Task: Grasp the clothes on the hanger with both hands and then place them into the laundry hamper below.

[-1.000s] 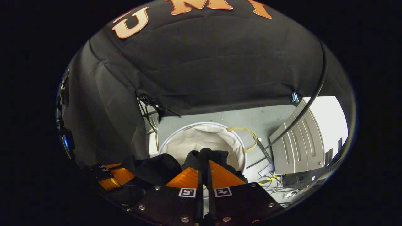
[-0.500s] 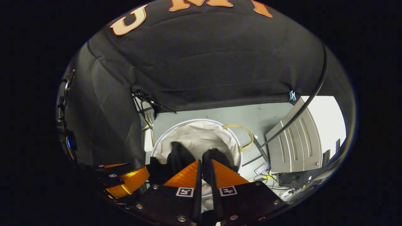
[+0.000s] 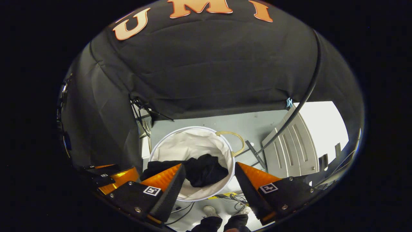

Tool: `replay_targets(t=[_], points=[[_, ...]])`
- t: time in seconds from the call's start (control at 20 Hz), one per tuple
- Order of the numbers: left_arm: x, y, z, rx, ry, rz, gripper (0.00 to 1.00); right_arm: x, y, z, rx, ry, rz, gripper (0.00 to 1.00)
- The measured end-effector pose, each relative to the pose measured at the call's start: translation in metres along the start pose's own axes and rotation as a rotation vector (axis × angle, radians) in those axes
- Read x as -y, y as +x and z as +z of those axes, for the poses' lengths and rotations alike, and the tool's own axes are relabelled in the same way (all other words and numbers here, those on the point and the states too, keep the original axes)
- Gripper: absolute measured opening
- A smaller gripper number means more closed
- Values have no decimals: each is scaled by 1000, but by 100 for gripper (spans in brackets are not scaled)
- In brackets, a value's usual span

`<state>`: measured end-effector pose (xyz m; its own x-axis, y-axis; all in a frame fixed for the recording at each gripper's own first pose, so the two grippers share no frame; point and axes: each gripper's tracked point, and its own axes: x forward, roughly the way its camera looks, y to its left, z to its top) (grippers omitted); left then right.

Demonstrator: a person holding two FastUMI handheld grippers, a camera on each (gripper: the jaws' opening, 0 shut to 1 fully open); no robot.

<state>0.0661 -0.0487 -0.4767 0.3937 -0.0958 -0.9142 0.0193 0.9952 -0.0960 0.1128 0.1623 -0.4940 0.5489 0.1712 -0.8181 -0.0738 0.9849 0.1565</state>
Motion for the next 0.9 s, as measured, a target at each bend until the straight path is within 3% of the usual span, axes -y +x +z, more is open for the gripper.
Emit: replay_targets(t=[0.2, 0.25, 0.45, 0.9], points=[[3, -34, 9, 59, -36, -13, 95, 22, -41, 20, 74, -10, -11, 95], [3, -46, 12, 80, -38, -14, 98, 29, -53, 26, 97, -20, -19, 94], [-2, -96, 39, 194, -1, 9, 100, 56, -105, 47, 200, -24, -46, 95], [20, -226, 109, 474, 50, -19, 98, 118, -249, 98, 437, -6, -115, 94]])
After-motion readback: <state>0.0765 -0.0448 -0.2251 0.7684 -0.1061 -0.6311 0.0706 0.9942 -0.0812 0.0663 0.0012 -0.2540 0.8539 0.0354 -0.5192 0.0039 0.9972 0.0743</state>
